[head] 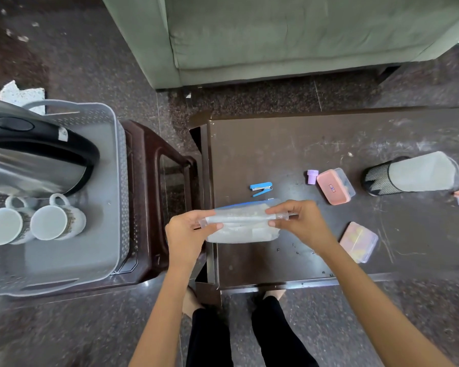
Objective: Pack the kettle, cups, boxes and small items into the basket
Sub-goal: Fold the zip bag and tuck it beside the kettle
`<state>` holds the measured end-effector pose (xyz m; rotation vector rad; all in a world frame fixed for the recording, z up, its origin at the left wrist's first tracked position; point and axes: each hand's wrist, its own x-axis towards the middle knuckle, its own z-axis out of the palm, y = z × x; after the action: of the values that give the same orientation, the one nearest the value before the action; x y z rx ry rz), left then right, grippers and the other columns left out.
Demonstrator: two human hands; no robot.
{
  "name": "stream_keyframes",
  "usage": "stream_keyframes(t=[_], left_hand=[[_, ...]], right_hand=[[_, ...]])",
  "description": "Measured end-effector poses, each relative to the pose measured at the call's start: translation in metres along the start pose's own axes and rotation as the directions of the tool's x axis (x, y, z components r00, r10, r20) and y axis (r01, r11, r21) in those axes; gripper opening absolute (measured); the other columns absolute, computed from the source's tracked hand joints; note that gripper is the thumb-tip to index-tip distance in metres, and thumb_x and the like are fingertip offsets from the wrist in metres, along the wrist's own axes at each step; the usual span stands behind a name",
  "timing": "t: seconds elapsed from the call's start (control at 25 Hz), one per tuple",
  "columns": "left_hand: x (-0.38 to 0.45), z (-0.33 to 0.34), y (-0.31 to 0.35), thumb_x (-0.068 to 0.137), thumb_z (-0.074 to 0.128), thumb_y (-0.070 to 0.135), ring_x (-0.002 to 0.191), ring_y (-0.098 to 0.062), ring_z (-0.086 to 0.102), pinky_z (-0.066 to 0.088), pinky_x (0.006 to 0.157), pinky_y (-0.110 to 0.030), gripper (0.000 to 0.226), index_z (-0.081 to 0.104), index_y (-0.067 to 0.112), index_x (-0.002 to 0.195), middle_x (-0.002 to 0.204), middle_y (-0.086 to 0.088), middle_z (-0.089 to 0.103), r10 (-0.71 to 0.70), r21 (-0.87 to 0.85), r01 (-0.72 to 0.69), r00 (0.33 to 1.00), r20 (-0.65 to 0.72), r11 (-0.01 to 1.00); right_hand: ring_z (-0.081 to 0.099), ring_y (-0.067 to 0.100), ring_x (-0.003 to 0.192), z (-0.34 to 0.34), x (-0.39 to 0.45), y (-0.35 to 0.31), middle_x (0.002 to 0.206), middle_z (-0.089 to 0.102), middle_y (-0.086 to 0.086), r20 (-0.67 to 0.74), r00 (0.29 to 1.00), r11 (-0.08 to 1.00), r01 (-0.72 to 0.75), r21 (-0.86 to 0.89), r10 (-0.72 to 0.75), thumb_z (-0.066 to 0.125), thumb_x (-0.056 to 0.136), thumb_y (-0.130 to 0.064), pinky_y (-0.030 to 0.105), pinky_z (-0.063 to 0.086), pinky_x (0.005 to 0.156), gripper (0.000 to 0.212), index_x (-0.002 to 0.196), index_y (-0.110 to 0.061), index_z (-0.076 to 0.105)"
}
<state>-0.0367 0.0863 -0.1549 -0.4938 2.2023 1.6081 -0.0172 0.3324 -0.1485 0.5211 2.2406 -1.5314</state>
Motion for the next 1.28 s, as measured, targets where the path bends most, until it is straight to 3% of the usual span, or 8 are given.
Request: stream_keyframes(t=[0.2,0.36,0.48,0.56,0.72,0.84,0.96,1.28], left_hand=[[-0.006,-0.002,0.003,0.072,0.08,0.011,0.088,-0.006,0.056,0.048,0.074,-0.015,0.014,0.072,0.022,0.076,0.093,0.006,0.057,0.172,0.258,-0.187,0.982,0.078,0.948],[-0.004,-0.009,0.004,0.069,0.081,0.009,0.084,-0.009,0.061,0.054,0.078,-0.028,0.014,0.073,0.019,0.074,0.098,0.002,0.064,0.192,0.188,-0.23,0.96,0.203,0.955],[-0.005,-0.007,0.01,0.069,0.081,0.011,0.081,-0.006,0.061,0.055,0.08,-0.037,0.011,0.074,0.016,0.076,0.093,0.001,0.068,0.229,0.127,-0.271,0.935,0.27,0.954],[-0.006,-0.003,0.014,0.07,0.081,0.012,0.084,-0.008,0.062,0.055,0.08,-0.041,0.011,0.074,0.014,0.078,0.093,0.0,0.069,0.273,0.087,-0.305,0.924,0.269,0.948],[-0.011,0.002,0.027,0.073,0.078,0.009,0.106,-0.004,0.059,0.05,0.091,-0.028,0.035,0.07,0.02,0.105,0.111,0.009,0.065,0.342,0.103,-0.359,0.927,0.153,0.927],[-0.014,-0.007,0.036,0.078,0.075,0.01,0.111,0.002,0.052,0.044,0.091,-0.012,0.047,0.061,0.023,0.121,0.119,0.011,0.059,0.328,0.127,-0.329,0.944,0.03,0.936],[-0.018,-0.026,0.043,0.083,0.07,0.009,0.106,0.002,0.055,0.046,0.087,-0.013,0.036,0.064,0.024,0.115,0.113,0.012,0.061,0.301,0.104,-0.292,0.95,-0.087,0.951],[-0.019,-0.119,0.053,0.088,0.063,0.011,0.101,0.002,0.058,0.05,0.089,-0.023,0.023,0.067,0.02,0.109,0.107,0.01,0.064,0.25,0.046,-0.248,0.922,-0.295,0.968]], right_hand=[[0.053,0.009,0.089,0.007,-0.006,-0.001,0.101,0.058,-0.005,-0.028,0.984,0.875,0.142,-0.462,-0.174,0.078,0.072,-0.011,0.025,0.042,0.073,0.012,0.077,-0.019,0.071],[0.063,0.019,0.1,0.01,-0.013,-0.025,0.117,0.065,-0.013,0.262,0.944,0.781,0.315,-0.539,-0.2,0.066,0.079,-0.008,0.032,0.048,0.078,0.035,0.084,-0.027,0.036],[0.061,0.025,0.102,0.017,-0.015,-0.043,0.129,0.059,-0.017,0.487,0.868,0.693,0.409,-0.593,-0.096,0.067,0.079,-0.013,0.036,0.048,0.083,0.059,0.12,-0.035,0.029],[0.06,0.026,0.103,0.024,-0.012,-0.049,0.132,0.057,-0.013,0.514,0.857,0.614,0.414,-0.672,-0.016,0.066,0.084,-0.021,0.037,0.048,0.084,0.088,0.147,-0.03,0.005],[0.058,0.035,0.099,0.033,-0.005,-0.056,0.108,0.064,0.015,0.389,0.921,0.481,0.352,-0.803,-0.026,0.052,0.094,-0.019,0.034,0.04,0.07,0.05,0.141,-0.022,0.035],[0.057,0.036,0.095,0.037,-0.002,-0.066,0.1,0.063,0.016,0.202,0.979,0.658,0.155,-0.737,-0.005,0.052,0.092,-0.016,0.033,0.04,0.065,0.03,0.121,-0.011,0.049],[0.054,0.027,0.093,0.047,0.004,-0.092,0.102,0.061,0.008,0.076,0.997,0.85,0.012,-0.526,0.033,0.055,0.09,-0.014,0.029,0.038,0.063,0.029,0.119,-0.012,0.051],[0.058,0.023,0.101,0.136,0.024,-0.214,0.108,0.06,0.004,0.018,0.998,0.995,0.058,-0.085,-0.057,0.057,0.087,-0.005,0.034,0.048,0.081,0.029,0.115,-0.012,0.054]])
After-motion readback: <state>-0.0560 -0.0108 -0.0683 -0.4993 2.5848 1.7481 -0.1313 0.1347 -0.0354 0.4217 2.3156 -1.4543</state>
